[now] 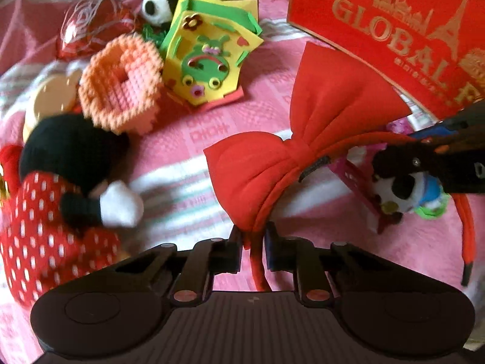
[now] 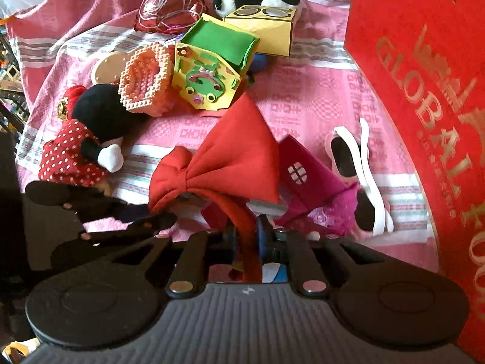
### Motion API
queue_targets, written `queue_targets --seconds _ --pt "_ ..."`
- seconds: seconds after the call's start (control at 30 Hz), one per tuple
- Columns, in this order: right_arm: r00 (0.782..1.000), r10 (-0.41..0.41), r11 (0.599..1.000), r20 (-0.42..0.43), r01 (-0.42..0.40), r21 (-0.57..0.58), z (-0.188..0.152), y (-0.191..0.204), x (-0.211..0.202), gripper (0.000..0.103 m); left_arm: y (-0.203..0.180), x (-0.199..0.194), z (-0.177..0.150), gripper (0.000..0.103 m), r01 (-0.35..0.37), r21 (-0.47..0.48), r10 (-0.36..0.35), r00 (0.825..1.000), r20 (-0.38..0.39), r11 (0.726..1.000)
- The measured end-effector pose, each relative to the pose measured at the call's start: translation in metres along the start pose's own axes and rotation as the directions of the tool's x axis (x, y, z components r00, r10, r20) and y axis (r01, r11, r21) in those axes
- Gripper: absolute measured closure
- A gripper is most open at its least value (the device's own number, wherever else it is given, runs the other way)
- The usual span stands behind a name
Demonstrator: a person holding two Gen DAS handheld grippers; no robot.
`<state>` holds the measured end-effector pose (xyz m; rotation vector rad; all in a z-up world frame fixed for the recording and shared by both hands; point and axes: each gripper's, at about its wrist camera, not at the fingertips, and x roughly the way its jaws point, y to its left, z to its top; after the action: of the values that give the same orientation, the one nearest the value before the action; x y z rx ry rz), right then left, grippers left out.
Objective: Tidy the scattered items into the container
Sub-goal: 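Position the right gripper around the band of the red bow headband, then close the right gripper on the red bow headband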
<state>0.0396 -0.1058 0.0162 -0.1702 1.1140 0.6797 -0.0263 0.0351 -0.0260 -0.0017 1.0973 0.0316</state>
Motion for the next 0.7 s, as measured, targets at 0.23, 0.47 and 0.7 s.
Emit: queue_targets --seconds 0.23,0.47,0.7 --pt "1.0 0.03 0.999 -0.001 -0.03 0.014 -0.0049 0.0041 0.0022 0.087 0.0115 0.0 -0.0057 0.09 0.023 -0.069 -0.024 1.0 -0.017 0.997" --pt "0.998 0.059 0.997 -0.025 -0.058 0.045 -0.0079 0.0035 0.0016 0.087 0.0063 0.0 -0.0068 0.063 0.029 -0.056 -0.03 0.999 -0.015 0.998" --pt "0.998 0.067 0.996 -0.022 -0.065 0.054 -0.0075 0.0026 0.0061 0.085 0.0104 -0.0019 -0.0071 0.093 0.001 -0.07 -0.002 1.0 -0.014 0.998"
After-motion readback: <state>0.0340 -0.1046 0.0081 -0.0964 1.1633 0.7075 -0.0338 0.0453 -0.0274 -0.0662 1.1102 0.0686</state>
